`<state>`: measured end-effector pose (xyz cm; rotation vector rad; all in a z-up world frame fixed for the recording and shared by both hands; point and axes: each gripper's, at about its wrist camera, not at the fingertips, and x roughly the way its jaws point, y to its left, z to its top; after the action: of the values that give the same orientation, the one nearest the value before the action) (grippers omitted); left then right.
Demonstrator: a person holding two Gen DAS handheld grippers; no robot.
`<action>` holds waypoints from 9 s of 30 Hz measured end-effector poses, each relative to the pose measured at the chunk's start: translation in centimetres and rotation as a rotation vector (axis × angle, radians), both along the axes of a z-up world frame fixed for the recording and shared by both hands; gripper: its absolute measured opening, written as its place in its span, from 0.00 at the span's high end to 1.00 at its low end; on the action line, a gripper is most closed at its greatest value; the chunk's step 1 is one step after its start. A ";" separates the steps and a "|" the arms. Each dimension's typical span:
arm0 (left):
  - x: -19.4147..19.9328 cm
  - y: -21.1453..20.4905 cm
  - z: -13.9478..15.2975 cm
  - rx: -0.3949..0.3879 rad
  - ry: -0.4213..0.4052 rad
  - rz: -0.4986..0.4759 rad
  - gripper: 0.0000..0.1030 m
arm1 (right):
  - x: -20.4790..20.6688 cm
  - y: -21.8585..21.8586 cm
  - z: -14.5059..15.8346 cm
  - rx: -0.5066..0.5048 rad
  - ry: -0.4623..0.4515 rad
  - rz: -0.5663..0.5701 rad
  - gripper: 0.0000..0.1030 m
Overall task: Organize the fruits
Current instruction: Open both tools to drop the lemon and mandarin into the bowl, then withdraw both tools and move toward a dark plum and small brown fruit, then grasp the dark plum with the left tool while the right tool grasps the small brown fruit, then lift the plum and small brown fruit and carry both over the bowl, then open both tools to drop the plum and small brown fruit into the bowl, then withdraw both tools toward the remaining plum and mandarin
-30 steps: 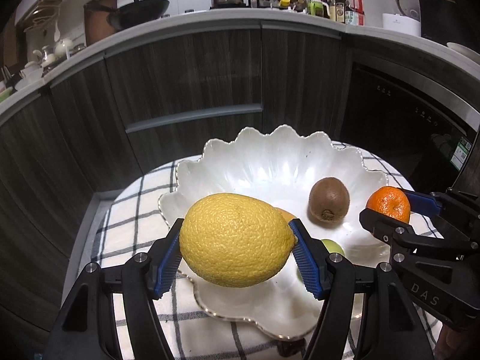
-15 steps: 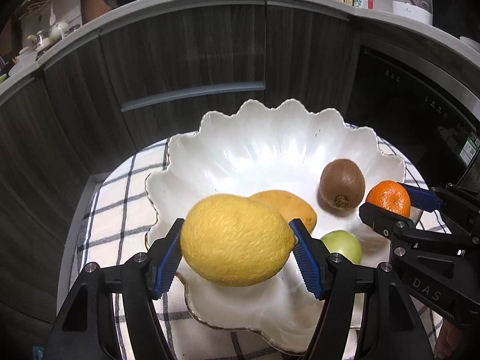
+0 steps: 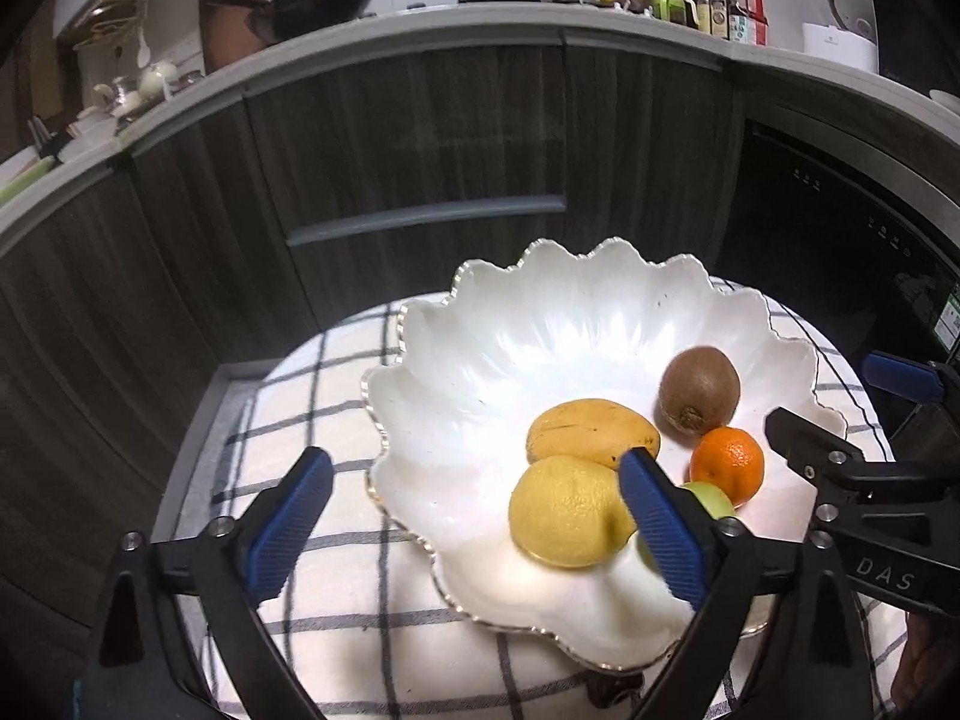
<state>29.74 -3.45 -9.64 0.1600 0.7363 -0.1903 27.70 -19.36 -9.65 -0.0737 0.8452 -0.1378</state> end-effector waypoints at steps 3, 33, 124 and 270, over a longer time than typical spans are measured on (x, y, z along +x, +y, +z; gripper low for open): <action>-1.0 0.1 0.8 0.006 -0.023 0.016 0.00 | -1.2 -0.3 0.6 0.002 -0.014 -0.020 0.15; -11.2 -0.6 3.1 0.012 -0.060 0.046 0.00 | -11.2 -1.9 3.2 0.009 -0.058 -0.076 0.15; -11.0 -0.4 -6.0 -0.011 0.170 0.010 0.72 | -8.6 -1.1 -6.6 0.057 0.142 0.072 0.50; -9.6 -0.9 -1.8 -0.007 -0.004 0.031 0.15 | -10.2 -3.0 -1.6 0.035 -0.009 -0.112 0.15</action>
<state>20.13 -4.39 -11.45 0.1420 0.7340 -0.1630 17.51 -22.38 -11.26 0.0071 0.8428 -0.2283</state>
